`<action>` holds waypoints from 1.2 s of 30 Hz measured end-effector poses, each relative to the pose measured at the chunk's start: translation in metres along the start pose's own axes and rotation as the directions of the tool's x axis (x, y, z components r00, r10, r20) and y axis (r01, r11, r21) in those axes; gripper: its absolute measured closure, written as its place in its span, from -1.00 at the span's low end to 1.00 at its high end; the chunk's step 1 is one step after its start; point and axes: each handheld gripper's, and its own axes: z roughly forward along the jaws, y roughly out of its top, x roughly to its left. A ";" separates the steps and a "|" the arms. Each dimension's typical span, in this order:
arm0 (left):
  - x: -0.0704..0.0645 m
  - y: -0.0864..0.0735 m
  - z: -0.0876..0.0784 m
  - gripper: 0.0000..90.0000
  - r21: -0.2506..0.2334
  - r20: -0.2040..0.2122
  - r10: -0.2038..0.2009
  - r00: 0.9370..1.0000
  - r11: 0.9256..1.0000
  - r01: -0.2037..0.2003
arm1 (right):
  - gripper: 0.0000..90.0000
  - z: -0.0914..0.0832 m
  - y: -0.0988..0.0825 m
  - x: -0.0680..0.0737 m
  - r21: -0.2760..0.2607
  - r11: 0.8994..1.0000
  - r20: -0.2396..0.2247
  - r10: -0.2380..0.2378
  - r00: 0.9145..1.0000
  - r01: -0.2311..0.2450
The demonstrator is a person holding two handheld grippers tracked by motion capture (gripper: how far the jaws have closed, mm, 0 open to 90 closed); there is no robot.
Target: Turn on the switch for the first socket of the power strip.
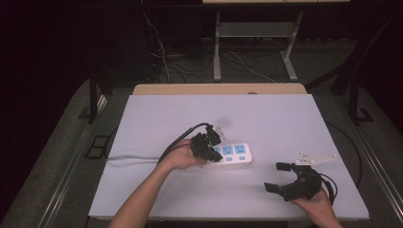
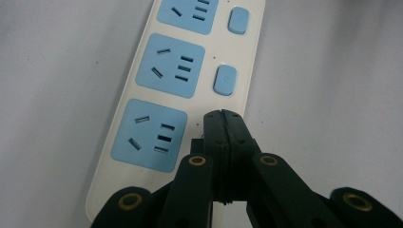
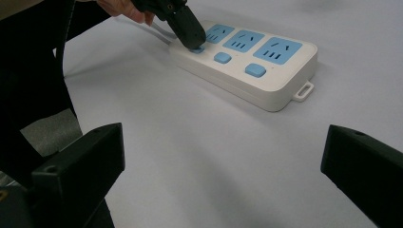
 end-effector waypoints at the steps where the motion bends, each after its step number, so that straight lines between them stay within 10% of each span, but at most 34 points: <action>1: 0.000 0.000 0.000 0.97 -0.002 0.002 0.000 1.000 1.000 0.000 | -0.99 0.000 0.000 0.000 0.000 1.000 -0.001 0.000 1.000 0.000; 22: 0.025 -0.012 0.002 0.99 -0.056 0.121 -0.113 0.986 0.991 0.121 | -0.99 0.000 0.000 0.001 0.001 1.000 -0.007 -0.003 1.000 0.003; 36: 0.010 -0.022 0.003 1.00 -0.126 0.034 -0.116 0.993 0.985 0.119 | -0.99 -0.002 0.000 0.000 -0.006 1.000 -0.003 0.000 1.000 0.000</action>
